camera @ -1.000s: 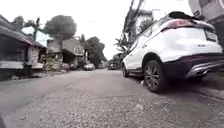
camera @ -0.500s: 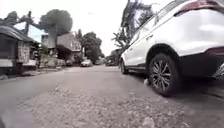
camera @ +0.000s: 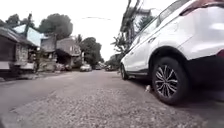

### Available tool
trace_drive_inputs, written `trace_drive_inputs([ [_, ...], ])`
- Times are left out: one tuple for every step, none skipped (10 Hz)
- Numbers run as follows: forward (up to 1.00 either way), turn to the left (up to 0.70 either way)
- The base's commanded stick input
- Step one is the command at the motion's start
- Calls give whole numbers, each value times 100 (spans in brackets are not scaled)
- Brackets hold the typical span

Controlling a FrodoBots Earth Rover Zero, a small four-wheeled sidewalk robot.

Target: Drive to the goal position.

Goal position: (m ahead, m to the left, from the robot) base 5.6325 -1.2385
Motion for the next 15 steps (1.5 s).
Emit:
trace_drive_inputs([
  [100, 0],
  [100, 0],
  [100, 0],
  [100, 0],
  [100, 0],
  [100, 0],
  [100, 0],
  [100, 0],
  [100, 7],
  [100, 25],
  [100, 27],
  [100, 27],
  [100, 27],
  [100, 27],
  [100, 27],
])
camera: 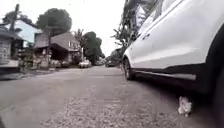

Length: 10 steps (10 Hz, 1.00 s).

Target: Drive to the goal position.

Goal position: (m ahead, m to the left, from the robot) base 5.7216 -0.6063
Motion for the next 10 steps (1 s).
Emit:
trace_drive_inputs([
  [100, 27],
  [100, 22],
  [100, 0],
  [100, 0],
  [100, 0],
  [100, 0],
  [100, 0],
  [100, 0],
  [100, 0],
  [100, 0],
])
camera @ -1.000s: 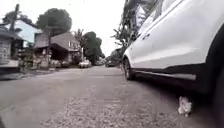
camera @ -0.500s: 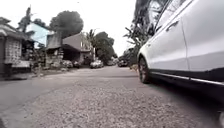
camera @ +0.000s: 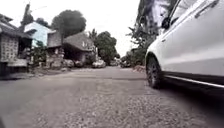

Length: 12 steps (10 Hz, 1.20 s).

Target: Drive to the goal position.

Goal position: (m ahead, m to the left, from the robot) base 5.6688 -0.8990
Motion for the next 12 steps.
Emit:
trace_drive_inputs([
  [100, 0],
  [100, 0],
  [100, 0],
  [100, 0],
  [100, 0],
  [100, 0],
  [100, 0],
  [100, 0],
  [100, 0],
  [100, 0],
  [100, 0],
  [100, 0],
])
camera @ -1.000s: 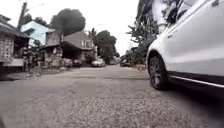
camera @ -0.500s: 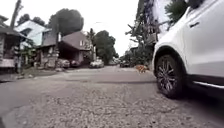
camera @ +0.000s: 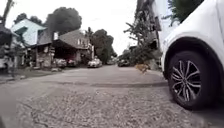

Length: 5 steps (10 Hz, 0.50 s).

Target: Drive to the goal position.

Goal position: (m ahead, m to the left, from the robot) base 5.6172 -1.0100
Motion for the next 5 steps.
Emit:
trace_drive_inputs([
  [100, 0],
  [100, 0],
  [100, 0],
  [100, 0],
  [100, 0],
])
